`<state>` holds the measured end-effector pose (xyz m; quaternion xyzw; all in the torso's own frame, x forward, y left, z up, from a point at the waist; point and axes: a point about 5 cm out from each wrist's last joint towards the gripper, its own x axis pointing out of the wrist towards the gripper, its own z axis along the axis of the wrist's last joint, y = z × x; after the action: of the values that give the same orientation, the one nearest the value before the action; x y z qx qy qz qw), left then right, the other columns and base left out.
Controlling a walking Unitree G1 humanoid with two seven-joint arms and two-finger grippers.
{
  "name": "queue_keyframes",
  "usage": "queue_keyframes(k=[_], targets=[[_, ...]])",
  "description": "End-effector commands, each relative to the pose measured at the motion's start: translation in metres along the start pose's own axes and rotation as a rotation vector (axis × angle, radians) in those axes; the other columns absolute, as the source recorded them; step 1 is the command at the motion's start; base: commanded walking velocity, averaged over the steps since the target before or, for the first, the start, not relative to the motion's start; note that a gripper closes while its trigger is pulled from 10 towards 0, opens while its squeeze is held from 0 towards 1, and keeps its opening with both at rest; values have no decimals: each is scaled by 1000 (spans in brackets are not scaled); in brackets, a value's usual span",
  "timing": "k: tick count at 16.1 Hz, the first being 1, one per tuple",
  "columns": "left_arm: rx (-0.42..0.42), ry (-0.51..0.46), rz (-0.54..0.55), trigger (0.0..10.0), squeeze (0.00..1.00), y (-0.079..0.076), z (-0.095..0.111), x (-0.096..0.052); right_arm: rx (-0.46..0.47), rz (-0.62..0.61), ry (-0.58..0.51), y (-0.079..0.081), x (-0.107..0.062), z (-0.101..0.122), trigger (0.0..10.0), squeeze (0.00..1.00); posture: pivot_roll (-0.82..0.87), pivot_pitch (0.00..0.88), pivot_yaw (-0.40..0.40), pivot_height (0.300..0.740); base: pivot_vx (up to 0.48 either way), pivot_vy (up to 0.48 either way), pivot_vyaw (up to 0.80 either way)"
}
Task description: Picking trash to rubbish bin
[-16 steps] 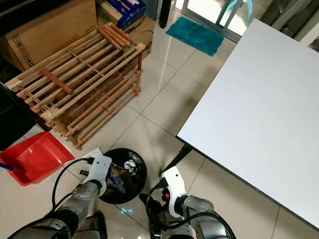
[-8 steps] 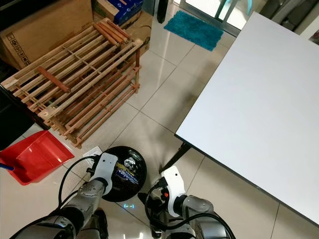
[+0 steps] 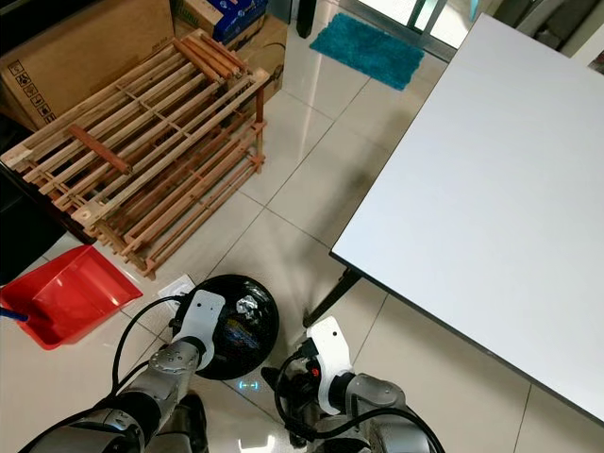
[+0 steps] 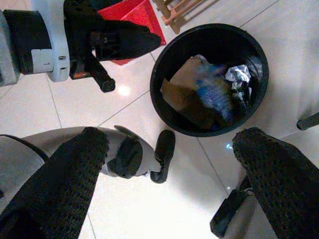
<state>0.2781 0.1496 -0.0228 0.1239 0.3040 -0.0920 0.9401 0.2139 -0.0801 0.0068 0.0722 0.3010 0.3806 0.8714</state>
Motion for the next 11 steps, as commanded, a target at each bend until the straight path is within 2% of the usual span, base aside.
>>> queue_keyframes(k=[1, 2, 3, 4, 6, 8, 9, 10, 11], targets=[[9, 36, -36, 10000, 1000, -9, -10, -2, 28, -14, 20, -2, -5, -9, 10000, 0, -211, 323, -163, 740, 0, 0, 0], [8, 37, -37, 10000, 1000, -9, -10, -2, 30, -13, 20, -1, -4, -9, 10000, 0, -211, 322, -163, 740, 0, 0, 0], [19, 43, -38, 10000, 835, -9, -11, -2, 31, -13, 20, -1, -4, -9, 10000, 0, -211, 322, -163, 740, 0, 0, 0], [34, 47, -20, 10000, 0, -7, -13, -3, 33, -17, 21, -2, -3, -9, 10000, 0, -190, 305, -155, 740, 0, 0, 0], [23, 46, 2, 10000, 0, -2, -18, -5, 30, -33, 27, -6, 1, -10, 10000, 0, -177, 293, -149, 740, 0, 0, 0], [0, 54, 34, 10000, 0, 4, -32, -10, 16, -109, 47, -19, 4, -15, 10000, 0, -144, 258, -136, 740, 0, 0, 0], [-5, 63, 47, 10000, 0, 7, -39, -14, 24, -163, 58, -26, 4, -17, 10000, 0, -136, 245, -132, 740, 0, 0, 0], [-13, 90, 82, 10000, 0, 13, -56, -21, 42, -278, 92, -44, 2, -25, 10000, 0, -108, 196, -121, 740, 0, 0, 0], [-11, 100, 92, 10000, 0, 14, -60, -23, 47, -307, 102, -49, 0, -28, 10000, 0, -96, 177, -119, 740, 0, 0, 0]])
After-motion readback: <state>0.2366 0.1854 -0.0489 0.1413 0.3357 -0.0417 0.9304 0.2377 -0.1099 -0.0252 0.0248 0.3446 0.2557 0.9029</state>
